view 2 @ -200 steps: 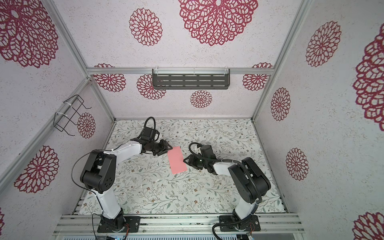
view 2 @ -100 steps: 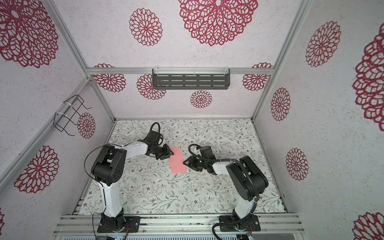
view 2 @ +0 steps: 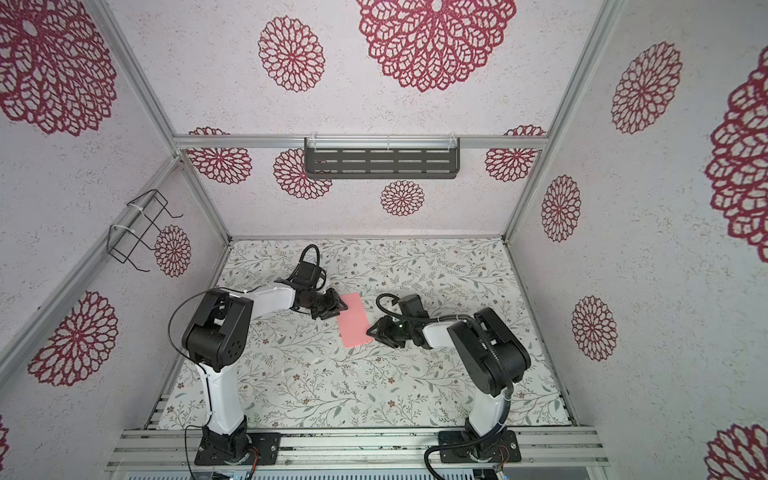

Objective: Fold a paper plane with a square sheet of paper (pick it up from the middle)

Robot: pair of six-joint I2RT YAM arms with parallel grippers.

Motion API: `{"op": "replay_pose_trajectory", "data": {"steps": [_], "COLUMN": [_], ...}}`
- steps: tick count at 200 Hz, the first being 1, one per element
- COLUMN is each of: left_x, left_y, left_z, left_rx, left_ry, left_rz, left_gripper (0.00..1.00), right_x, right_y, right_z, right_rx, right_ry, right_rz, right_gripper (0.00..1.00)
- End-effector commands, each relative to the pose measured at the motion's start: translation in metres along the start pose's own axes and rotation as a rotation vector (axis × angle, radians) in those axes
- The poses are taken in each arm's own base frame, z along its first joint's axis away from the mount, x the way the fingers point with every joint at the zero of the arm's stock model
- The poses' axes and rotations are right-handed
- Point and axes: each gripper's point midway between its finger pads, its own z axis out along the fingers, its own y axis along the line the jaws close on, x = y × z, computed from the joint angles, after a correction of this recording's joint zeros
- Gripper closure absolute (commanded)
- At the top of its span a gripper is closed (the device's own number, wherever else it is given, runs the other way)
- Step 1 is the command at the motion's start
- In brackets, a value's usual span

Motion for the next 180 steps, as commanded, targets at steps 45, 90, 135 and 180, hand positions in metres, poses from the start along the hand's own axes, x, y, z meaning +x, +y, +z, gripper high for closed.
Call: {"op": "replay_pose_trajectory", "data": {"steps": [45, 90, 135, 180], "left_x": [0.011, 0.011, 0.011, 0.009], "left_y": [0.022, 0.022, 0.024, 0.024], "left_z": [0.013, 0.013, 0.012, 0.012], "left_rx": [-0.057, -0.058, -0.069, -0.072], "left_ry": [0.034, 0.034, 0.03, 0.026], "left_rz": [-0.022, -0.021, -0.021, -0.017], "left_gripper": [0.61, 0.61, 0.61, 0.61], "right_x": [-0.001, 0.0, 0.006, 0.012], "right_y": [0.011, 0.012, 0.007, 0.005], "right_z": [0.008, 0.006, -0.003, -0.001], "right_rx": [-0.054, -0.062, -0.034, -0.052], "right_ry": [0.025, 0.023, 0.017, 0.036], "right_rz": [0.019, 0.034, 0.067, 0.086], "right_gripper": [0.61, 0.63, 0.66, 0.63]}}
